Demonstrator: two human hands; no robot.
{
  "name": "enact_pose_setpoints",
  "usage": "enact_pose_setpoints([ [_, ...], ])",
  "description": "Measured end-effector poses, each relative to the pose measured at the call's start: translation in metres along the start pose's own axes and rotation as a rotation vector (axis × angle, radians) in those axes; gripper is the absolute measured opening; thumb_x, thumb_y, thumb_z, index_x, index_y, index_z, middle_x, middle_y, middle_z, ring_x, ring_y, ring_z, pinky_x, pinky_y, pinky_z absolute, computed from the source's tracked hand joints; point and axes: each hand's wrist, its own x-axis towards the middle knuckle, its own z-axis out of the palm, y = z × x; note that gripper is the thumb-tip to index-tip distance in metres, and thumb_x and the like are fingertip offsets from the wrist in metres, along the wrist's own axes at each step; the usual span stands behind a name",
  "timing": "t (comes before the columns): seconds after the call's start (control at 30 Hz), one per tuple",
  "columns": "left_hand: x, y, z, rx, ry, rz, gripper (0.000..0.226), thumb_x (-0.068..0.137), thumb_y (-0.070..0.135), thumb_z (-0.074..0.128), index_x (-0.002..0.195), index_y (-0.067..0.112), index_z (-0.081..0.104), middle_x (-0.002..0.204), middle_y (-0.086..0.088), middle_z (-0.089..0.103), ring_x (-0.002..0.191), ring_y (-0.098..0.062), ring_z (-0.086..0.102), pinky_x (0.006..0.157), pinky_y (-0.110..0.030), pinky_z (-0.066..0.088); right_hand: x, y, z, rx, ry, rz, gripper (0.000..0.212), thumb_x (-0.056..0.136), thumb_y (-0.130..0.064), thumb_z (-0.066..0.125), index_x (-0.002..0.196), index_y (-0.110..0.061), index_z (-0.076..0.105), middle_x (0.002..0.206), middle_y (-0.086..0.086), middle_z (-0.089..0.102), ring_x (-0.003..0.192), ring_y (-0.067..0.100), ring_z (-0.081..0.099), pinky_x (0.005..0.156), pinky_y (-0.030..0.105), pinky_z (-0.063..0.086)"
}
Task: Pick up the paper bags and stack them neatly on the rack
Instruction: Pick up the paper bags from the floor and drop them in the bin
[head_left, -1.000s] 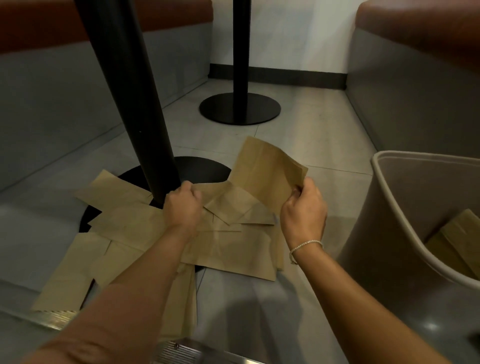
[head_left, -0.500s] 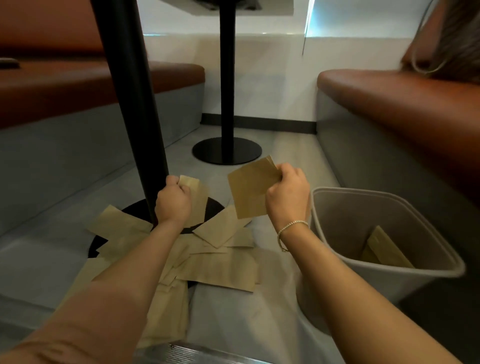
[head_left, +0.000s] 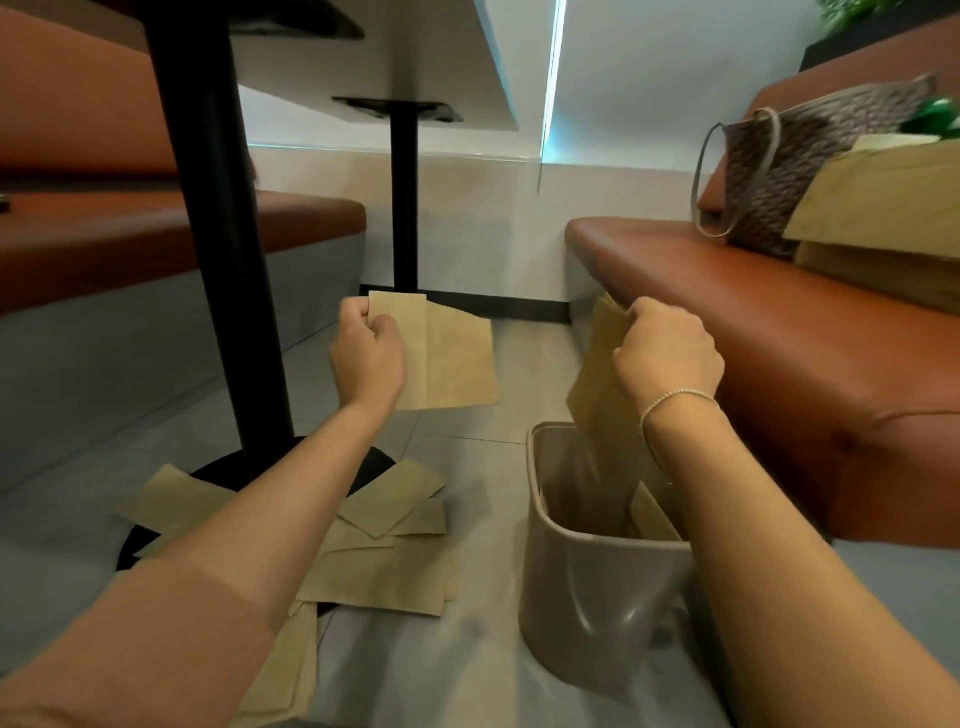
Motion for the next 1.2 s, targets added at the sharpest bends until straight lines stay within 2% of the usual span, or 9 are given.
enact_pose_setpoints([
  [0.13, -0.007, 0.011, 0.012, -0.206, -0.128, -0.116, 0.015, 0.095, 0.010, 0.037, 0.102, 0.015, 0.050, 0.084, 0.010, 0.053, 0.081, -0.012, 0.051, 0.062, -0.023, 0.041, -0.004, 0.015, 0.015, 0.010, -0.168, 0.018, 0.046, 0.092, -0.023, 0.054, 0.134, -0.013, 0.037, 0.132, 0.016, 0.045, 0.120, 0.035, 0.045, 0.095, 0.041, 0.041],
  [0.3, -0.013, 0.019, 0.015, -0.585, -0.287, -0.330, 0.018, 0.099, 0.011, 0.042, 0.091, 0.022, 0.054, 0.086, 0.002, 0.061, 0.075, -0.012, 0.057, 0.066, -0.030, 0.047, -0.002, 0.023, 0.031, 0.506, -0.360, 0.090, 0.084, 0.081, -0.050, 0.065, 0.145, -0.016, 0.023, 0.145, 0.006, 0.039, 0.127, 0.026, 0.044, 0.102, 0.038, 0.041],
  [0.4, -0.017, 0.019, 0.018, -0.653, -0.333, -0.365, 0.015, 0.099, 0.010, 0.041, 0.101, 0.017, 0.055, 0.085, 0.002, 0.061, 0.072, -0.010, 0.057, 0.062, -0.028, 0.049, -0.005, 0.026, 0.028, 0.927, -0.482, 0.188, 0.066, 0.081, -0.044, 0.067, 0.133, -0.014, 0.039, 0.119, -0.005, 0.055, 0.091, 0.009, 0.056, 0.078, 0.025, 0.048],
  [0.5, -0.019, 0.012, 0.025, -0.599, -0.343, -0.369, 0.016, 0.100, 0.011, 0.042, 0.105, 0.016, 0.056, 0.090, 0.002, 0.062, 0.077, -0.011, 0.057, 0.063, -0.028, 0.048, -0.002, 0.034, 0.028, 1.066, -0.400, 0.249, 0.033, 0.086, -0.020, 0.066, 0.115, -0.015, 0.051, 0.104, -0.001, 0.063, 0.079, 0.010, 0.060, 0.078, 0.035, 0.054],
  [0.63, -0.026, -0.001, 0.034, -0.418, -0.421, -0.372, 0.028, 0.095, 0.010, 0.051, 0.123, 0.013, 0.050, 0.105, -0.005, 0.062, 0.089, -0.017, 0.061, 0.071, -0.032, 0.055, 0.006, 0.039, 0.020, 0.753, -0.157, 0.207, 0.022, 0.089, -0.008, 0.052, 0.103, -0.022, 0.061, 0.101, 0.002, 0.065, 0.085, 0.021, 0.061, 0.065, 0.030, 0.056],
  [0.83, -0.042, -0.019, 0.045, -0.138, -0.524, -0.372, 0.042, 0.094, 0.012, 0.055, 0.134, 0.010, 0.043, 0.100, -0.005, 0.055, 0.090, -0.017, 0.055, 0.072, -0.027, 0.051, 0.005, 0.032, 0.005, 0.283, 0.028, 0.161, 0.035, 0.086, -0.005, 0.048, 0.112, -0.023, 0.064, 0.116, 0.009, 0.061, 0.108, 0.032, 0.055, 0.086, 0.035, 0.045],
  [0.9, -0.044, -0.024, 0.046, -0.036, -0.562, -0.339, 0.035, 0.093, 0.015, 0.055, 0.127, 0.011, 0.048, 0.114, -0.008, 0.054, 0.098, -0.020, 0.055, 0.076, -0.030, 0.051, 0.005, 0.029, 0.004, 0.161, 0.014, 0.131, 0.032, 0.090, -0.006, 0.048, 0.113, -0.020, 0.064, 0.117, 0.012, 0.060, 0.109, 0.033, 0.055, 0.086, 0.036, 0.045],
  [1.07, -0.044, -0.041, 0.041, 0.177, -0.628, -0.263, 0.022, 0.093, 0.018, 0.056, 0.114, 0.013, 0.057, 0.110, -0.004, 0.056, 0.105, -0.021, 0.054, 0.094, -0.034, 0.047, 0.001, 0.022, 0.027, -0.013, -0.145, 0.059, 0.027, 0.090, -0.011, 0.052, 0.115, -0.014, 0.063, 0.115, 0.014, 0.062, 0.107, 0.034, 0.058, 0.086, 0.038, 0.048],
  [1.2, -0.042, -0.067, 0.025, 0.365, -0.658, -0.227, 0.009, 0.094, 0.018, 0.053, 0.099, 0.016, 0.059, 0.100, 0.000, 0.053, 0.095, -0.017, 0.050, 0.081, -0.025, 0.039, -0.016, 0.002, 0.058, 0.016, -0.236, -0.067, 0.028, 0.090, -0.018, 0.055, 0.117, -0.014, 0.060, 0.115, 0.011, 0.063, 0.105, 0.029, 0.057, 0.091, 0.038, 0.046],
])
